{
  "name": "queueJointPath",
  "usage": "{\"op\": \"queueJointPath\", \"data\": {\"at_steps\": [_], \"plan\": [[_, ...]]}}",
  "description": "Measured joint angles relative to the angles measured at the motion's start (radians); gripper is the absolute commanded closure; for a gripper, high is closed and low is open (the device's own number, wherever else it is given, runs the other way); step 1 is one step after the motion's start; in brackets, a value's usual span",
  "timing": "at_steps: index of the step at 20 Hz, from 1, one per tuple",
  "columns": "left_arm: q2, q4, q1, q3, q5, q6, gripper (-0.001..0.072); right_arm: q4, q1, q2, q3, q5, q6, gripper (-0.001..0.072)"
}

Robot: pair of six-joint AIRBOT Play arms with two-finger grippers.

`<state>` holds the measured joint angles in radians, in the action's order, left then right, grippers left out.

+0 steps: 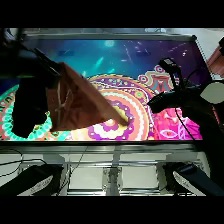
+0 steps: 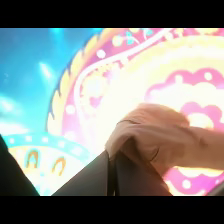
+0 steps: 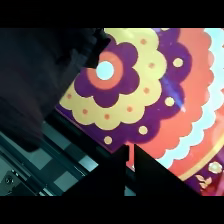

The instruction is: Fold the clothes and pants, and hang the long-sleeved shirts on hangers.

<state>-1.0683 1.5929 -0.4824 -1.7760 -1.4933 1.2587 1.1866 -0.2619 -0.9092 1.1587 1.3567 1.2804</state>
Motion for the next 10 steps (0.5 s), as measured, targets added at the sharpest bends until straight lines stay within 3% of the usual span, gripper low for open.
{"op": "queueJointPath", "data": {"at_steps": [4, 6, 8, 10], "plan": [[-0.087, -0.020, -0.037, -0.002, -0.029, 0.044, 0.0690, -0.111, -0.001, 0.011, -0.006, 0.035, -0.034, 0.0508], [-0.129, -0.024, -0.046, -0.002, -0.038, 0.060, 0.0689, -0.158, -0.020, 0.013, -0.008, 0.021, -0.058, 0.0329], [-0.158, -0.016, -0.049, -0.002, -0.042, 0.078, 0.0689, -0.182, -0.069, 0.013, -0.021, -0.031, -0.074, 0.0271], [-0.173, 0.002, -0.052, -0.002, -0.045, 0.096, 0.0690, -0.183, -0.147, 0.008, -0.051, -0.118, -0.080, 0.0272]]}}
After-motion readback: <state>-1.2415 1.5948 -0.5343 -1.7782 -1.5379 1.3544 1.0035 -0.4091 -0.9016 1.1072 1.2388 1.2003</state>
